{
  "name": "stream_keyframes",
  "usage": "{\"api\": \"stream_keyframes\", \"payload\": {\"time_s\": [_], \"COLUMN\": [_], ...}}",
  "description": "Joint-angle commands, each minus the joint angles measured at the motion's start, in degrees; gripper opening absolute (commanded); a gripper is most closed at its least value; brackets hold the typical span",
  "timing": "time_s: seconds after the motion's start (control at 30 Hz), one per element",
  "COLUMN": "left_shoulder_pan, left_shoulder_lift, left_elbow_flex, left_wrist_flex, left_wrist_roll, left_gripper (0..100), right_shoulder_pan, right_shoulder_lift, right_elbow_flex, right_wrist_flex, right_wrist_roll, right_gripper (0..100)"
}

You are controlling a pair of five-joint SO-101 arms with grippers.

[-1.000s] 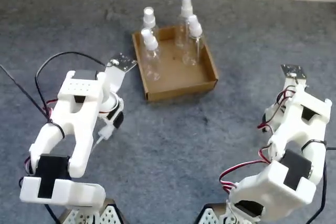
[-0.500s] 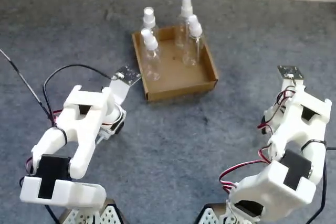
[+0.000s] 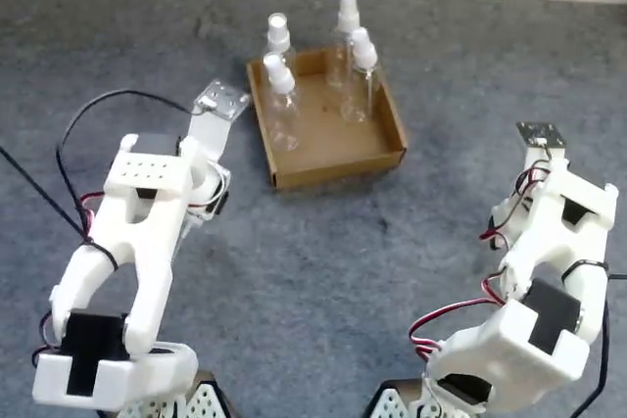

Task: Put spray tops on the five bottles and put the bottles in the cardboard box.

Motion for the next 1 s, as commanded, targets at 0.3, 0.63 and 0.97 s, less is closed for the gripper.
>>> {"api": "stream_keyframes", "payload": {"time_s": [0.3, 0.63, 0.97], "left_shoulder_pan": [1.7, 1.6, 1.6], "left_shoulder_lift": [-11.3, -24.0, -24.9], "left_elbow_flex": [-7.3, 8.9, 13.2], "left_wrist_flex": [9.8, 3.2, -1.0], "left_wrist_roll": [7.2, 9.8, 9.7], "left_gripper": [1, 1, 1], "right_shoulder_pan": [-2.4, -3.1, -5.4], "right_shoulder_lift": [-8.5, -17.0, -0.1], "right_elbow_flex": [-2.6, -2.9, -14.0], "right_wrist_flex": [0.8, 3.6, 6.5], "right_wrist_roll": [0.6, -1.8, -3.8], "right_gripper": [23.7, 25.6, 25.5]}}
